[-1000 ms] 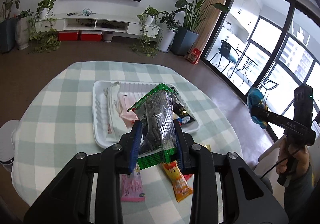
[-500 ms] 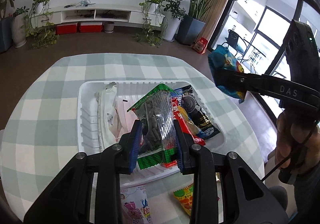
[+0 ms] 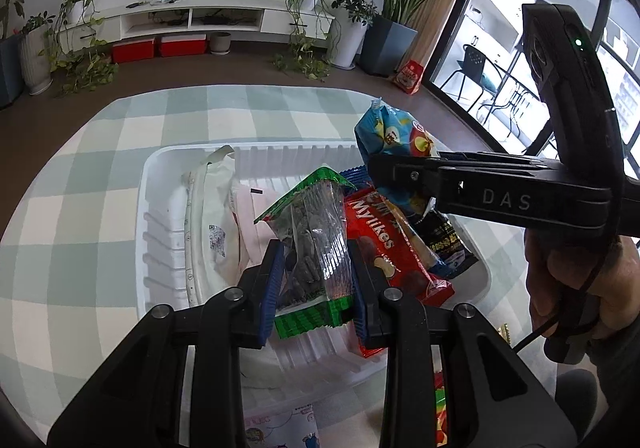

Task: Organize snacks
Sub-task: 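Carry both packets into the white tray and open both grippers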

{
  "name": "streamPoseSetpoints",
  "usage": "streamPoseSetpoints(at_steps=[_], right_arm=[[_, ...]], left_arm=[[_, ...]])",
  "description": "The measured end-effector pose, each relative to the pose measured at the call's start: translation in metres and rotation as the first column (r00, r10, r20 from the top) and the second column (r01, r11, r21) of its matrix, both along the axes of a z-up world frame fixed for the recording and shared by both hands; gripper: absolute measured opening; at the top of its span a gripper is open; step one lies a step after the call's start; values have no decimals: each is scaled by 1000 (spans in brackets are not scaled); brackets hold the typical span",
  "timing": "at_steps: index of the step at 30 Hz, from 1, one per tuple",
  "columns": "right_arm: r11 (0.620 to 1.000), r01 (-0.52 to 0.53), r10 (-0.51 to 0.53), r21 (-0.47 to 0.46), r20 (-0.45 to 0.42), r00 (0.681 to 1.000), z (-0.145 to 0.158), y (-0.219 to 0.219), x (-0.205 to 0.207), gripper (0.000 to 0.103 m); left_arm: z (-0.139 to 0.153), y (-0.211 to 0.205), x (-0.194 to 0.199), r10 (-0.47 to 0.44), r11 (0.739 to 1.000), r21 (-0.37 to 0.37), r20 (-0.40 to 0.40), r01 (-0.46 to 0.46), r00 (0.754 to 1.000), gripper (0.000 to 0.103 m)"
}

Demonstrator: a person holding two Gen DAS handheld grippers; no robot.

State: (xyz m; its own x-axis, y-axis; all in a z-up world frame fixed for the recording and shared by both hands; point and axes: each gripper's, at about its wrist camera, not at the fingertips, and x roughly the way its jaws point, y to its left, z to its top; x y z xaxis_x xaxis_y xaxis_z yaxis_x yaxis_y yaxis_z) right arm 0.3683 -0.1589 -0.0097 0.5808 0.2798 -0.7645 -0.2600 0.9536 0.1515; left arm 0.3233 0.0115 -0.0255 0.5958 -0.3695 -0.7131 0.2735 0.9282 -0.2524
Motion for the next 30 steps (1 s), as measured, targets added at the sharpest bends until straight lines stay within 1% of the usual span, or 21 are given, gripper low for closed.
streamPoseSetpoints(at_steps=[9,10,13,17,24,26,30], right_arm=[[997,-34,32,-65,-30,999,-18,16,12,45],[997,-37,35,-70,-35,999,-19,18,13,45],[996,-40,36,-83,-39,999,-23,22,15,45],[995,-41,38,-92,-39,999,-26,24,17,45],[995,-46,42,-90,-48,998,-30,24,20,47],[995,-51,46,-91,-54,997,-31,25,21,53],[995,-48,43,-90,-60,997,-33,24,21,58]], left_arm=[[-15,-6,1,-16,999,35,-11,17,1000,30],[-16,-6,2,-18,999,35,-11,18,1000,32],[-17,-6,3,-18,999,27,-10,18,1000,49],[-17,-6,4,-24,1000,18,-4,24,1000,63],[-17,-4,7,-21,1000,4,5,21,1000,65],[-16,-4,4,-22,1000,0,8,22,1000,66],[-14,-6,1,-27,1000,-1,17,27,999,69]])
